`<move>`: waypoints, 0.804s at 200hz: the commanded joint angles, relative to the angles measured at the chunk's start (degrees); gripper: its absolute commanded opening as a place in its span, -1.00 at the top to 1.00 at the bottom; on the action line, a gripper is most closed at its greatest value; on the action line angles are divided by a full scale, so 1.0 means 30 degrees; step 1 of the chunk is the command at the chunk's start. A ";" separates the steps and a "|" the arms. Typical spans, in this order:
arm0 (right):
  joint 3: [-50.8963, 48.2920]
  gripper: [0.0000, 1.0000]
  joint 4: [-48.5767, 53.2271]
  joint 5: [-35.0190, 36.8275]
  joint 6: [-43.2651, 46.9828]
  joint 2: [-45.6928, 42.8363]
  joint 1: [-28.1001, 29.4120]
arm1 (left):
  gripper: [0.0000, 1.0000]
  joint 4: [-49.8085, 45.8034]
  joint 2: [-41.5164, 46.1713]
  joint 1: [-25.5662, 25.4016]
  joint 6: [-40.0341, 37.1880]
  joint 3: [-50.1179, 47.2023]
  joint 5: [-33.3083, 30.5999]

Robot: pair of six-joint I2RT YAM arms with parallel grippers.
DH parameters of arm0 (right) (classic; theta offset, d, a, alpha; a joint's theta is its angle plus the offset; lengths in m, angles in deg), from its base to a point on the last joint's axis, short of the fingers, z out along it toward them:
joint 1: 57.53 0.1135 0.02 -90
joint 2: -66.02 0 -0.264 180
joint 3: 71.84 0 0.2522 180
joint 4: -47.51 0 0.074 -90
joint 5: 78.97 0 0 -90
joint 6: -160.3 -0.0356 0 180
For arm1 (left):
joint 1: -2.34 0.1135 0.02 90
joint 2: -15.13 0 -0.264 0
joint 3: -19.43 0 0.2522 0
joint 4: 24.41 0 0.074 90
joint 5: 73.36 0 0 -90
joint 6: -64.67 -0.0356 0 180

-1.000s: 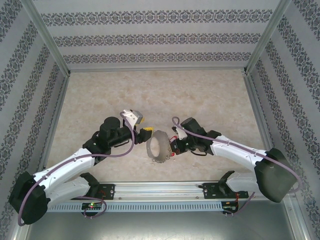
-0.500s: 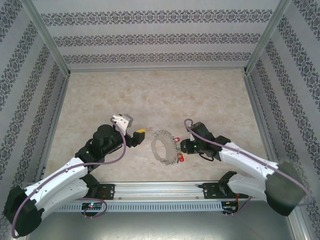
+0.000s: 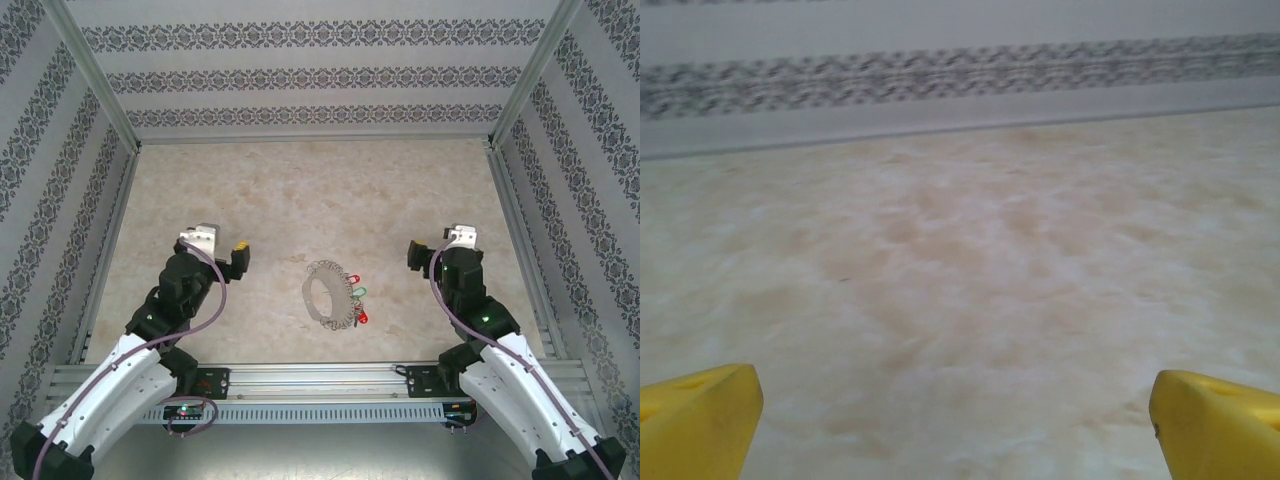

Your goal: Put the keys on the keyring

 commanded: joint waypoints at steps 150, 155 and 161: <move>-0.1963 -0.96 -2.0208 -0.9724 0.6444 1.5229 -0.5277 | -0.99 1.5266 -1.4384 0.4748 -0.3724 -0.1535 0.2186; -0.2341 -0.96 -2.1339 -0.9530 0.6432 1.5481 -0.5214 | -0.99 1.4922 -1.4630 0.4824 -0.3907 -0.1188 0.2282; -0.2414 -0.96 -2.1470 -0.9168 0.6267 1.5511 -0.5249 | -0.99 1.4907 -1.4927 0.4962 -0.4270 -0.0989 0.2818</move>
